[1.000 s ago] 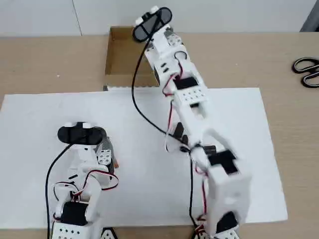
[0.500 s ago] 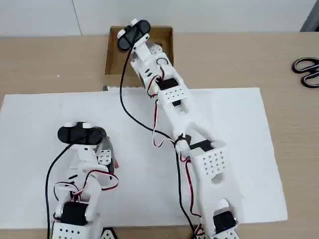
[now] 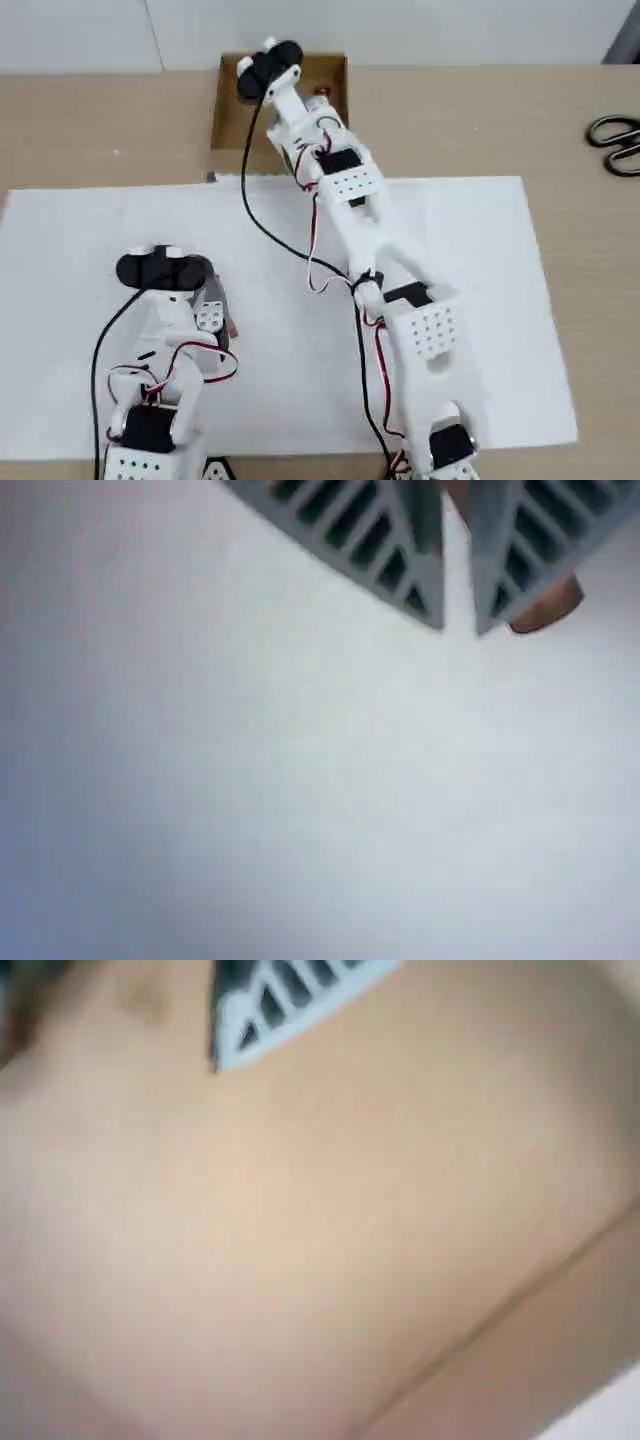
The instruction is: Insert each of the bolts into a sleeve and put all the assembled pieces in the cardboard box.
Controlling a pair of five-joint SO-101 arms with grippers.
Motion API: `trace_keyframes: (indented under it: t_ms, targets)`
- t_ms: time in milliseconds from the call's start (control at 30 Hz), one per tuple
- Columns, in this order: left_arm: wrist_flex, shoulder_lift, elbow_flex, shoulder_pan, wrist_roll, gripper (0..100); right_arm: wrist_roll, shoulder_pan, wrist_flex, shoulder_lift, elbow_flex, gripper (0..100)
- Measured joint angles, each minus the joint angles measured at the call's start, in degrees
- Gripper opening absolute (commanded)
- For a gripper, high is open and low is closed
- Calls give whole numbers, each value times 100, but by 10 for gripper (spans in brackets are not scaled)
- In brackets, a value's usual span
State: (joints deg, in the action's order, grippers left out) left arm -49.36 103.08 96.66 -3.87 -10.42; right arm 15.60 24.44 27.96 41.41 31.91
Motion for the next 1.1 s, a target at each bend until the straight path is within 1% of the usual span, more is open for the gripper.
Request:
trace_keyframes:
  t_ms: [233, 500, 767, 900, 1000, 1100]
  targets:
    - [0, 0, 0, 0, 0, 6, -853, 35, 2022, -1046, 0, 3]
    - [0, 0, 0, 0, 0, 6, -2312, 0, 4062, -1829, 0, 4]
    - [0, 0, 0, 0, 0, 6, -3780, 0, 6470, -2154, 0, 4]
    - [0, 0, 0, 18, 0, 6, -4149, -9, 6760, -2198, 0, 4]
    - [0, 0, 0, 44, 0, 6, -4185, -9, 6778, -2409, -26, 4]
    - [0, 0, 0, 44, 0, 6, -4185, -9, 6796, -2787, -440, 5]
